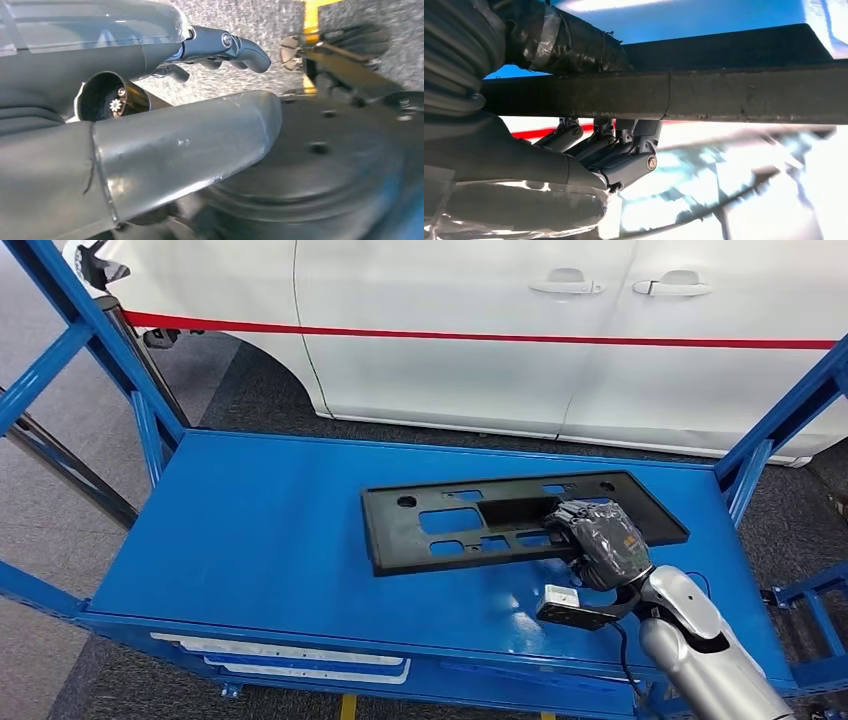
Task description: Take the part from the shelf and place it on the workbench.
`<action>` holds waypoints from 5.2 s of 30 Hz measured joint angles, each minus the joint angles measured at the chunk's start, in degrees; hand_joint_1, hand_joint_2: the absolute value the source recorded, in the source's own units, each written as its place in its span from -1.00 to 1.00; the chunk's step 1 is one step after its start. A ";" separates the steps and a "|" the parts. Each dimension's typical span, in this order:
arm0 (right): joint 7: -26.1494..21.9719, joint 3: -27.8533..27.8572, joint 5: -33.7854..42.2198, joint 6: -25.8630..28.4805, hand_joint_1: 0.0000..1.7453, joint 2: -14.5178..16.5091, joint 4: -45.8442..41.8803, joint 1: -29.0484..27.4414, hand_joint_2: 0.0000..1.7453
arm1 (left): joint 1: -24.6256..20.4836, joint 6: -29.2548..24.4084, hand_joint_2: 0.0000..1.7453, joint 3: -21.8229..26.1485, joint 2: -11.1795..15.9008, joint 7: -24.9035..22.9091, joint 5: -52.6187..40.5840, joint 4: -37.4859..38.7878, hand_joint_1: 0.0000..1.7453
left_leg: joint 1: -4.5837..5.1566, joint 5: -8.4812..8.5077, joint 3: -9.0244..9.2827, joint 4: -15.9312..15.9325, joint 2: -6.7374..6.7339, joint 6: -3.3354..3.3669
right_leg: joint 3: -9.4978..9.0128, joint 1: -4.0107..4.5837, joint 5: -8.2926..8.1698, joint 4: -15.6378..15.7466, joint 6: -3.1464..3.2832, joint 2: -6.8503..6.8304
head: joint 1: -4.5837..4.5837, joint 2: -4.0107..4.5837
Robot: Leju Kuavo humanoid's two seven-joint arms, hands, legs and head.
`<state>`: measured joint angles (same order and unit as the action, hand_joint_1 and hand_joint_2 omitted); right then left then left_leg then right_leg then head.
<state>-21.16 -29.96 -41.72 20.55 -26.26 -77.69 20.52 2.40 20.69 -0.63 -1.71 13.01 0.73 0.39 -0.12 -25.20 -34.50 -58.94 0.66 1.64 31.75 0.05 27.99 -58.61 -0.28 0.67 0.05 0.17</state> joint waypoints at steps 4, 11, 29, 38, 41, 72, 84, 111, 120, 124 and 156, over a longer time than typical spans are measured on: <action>-4.36 2.21 2.30 5.50 1.00 0.22 -11.00 -4.36 1.00 | 1.47 0.65 -1.00 0.05 0.59 1.18 0.07 0.00 -1.00 | 0.12 -0.17 -0.13 -0.08 0.17 0.05 | 0.00 -0.25 0.17 0.05 -0.07 -0.18 | 0.01 0.00; -4.18 5.85 -0.98 8.41 1.00 0.04 -19.81 -9.89 1.00 | 3.22 1.25 -1.00 0.44 1.57 1.70 0.81 0.00 -1.00 | 0.42 -0.41 -0.18 -0.29 0.21 0.53 | -0.06 -0.47 0.13 0.16 -0.44 -0.13 | 0.00 0.00; -0.13 9.35 -0.66 5.67 1.00 -2.48 -21.14 -13.99 1.00 | 4.58 2.38 -1.00 0.98 3.32 2.50 0.42 0.03 -1.00 | -1.05 2.14 -2.69 -0.70 -0.14 -2.08 | -1.38 -1.88 1.56 -0.80 -0.48 -0.13 | -0.05 0.00; 0.71 9.37 -1.22 0.50 1.00 -0.39 -21.54 -16.61 1.00 | 2.34 5.67 -1.00 -3.10 11.67 5.61 -12.51 0.07 -1.00 | -0.23 -5.65 0.89 -8.73 -0.38 -0.81 | 4.58 0.16 -2.94 -1.27 1.99 -0.75 | -0.08 0.00; 2.92 6.84 -0.99 -0.69 1.00 1.38 -21.48 -14.47 1.00 | 0.17 6.22 -1.00 -5.39 14.82 5.72 -17.72 -0.05 -1.00 | 0.65 -5.32 6.70 0.80 -0.46 0.42 | 5.56 0.27 -4.52 -1.13 1.59 -0.85 | -0.08 0.00; -4.42 63.26 14.11 -32.47 1.00 7.52 -32.38 -44.24 1.00 | 9.69 7.50 -1.00 13.22 10.28 5.32 -4.35 -0.46 -1.00 | -0.04 -7.93 11.46 2.64 -0.44 -0.49 | 5.45 -0.81 -4.81 -1.28 0.20 -1.11 | 0.00 0.00; -3.96 82.45 -0.25 -36.04 1.00 11.84 -19.26 -35.56 1.00 | 10.35 8.39 -1.00 15.75 8.67 4.82 -3.31 -0.09 -1.00 | -0.06 -0.09 1.64 1.95 -1.89 0.34 | 0.20 -1.91 1.39 -9.76 -2.68 -0.71 | 0.15 0.00; -10.99 104.12 -27.32 -35.10 1.00 10.34 18.11 -23.29 1.00 | 9.20 9.51 -1.00 15.79 9.83 2.85 -0.58 -0.04 -1.00 | 1.13 -0.73 6.41 5.58 -1.77 1.86 | 6.01 -1.55 6.48 -14.28 -1.27 -0.80 | 0.05 0.00; -13.35 102.95 -23.93 -36.86 1.00 13.63 12.74 -21.15 1.00 | 8.67 8.69 -1.00 15.75 9.72 3.08 -0.18 -0.02 -1.00 | 0.67 1.64 -1.90 -1.29 -1.55 -1.10 | -4.18 -2.34 4.84 -1.59 -0.55 -0.86 | -0.02 0.00; -10.04 97.75 -14.93 -35.01 1.00 14.30 5.97 -22.27 1.00 | 8.67 8.42 -1.00 15.68 9.58 3.34 0.26 0.02 -1.00 | 0.35 -8.14 -4.36 -10.16 -1.17 -2.26 | -0.83 -2.17 2.23 -1.90 1.00 -1.30 | -0.05 0.00; 0.56 80.62 12.09 -34.78 1.00 1.70 -21.02 -30.74 1.00 | 8.84 8.85 -1.00 13.24 9.79 3.94 3.70 0.09 -1.00 | 0.66 -9.56 -4.74 -14.30 -1.31 -1.78 | -1.99 -1.46 2.61 -0.22 1.06 -0.49 | -0.19 0.00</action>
<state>-20.60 50.66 -29.62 -14.23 -24.56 -98.71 -10.22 11.24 29.54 12.61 8.08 16.95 4.43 0.48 0.54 -34.76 -39.24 -73.25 -0.65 -0.14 29.76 -1.40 30.60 -58.83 0.77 0.19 -0.14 0.17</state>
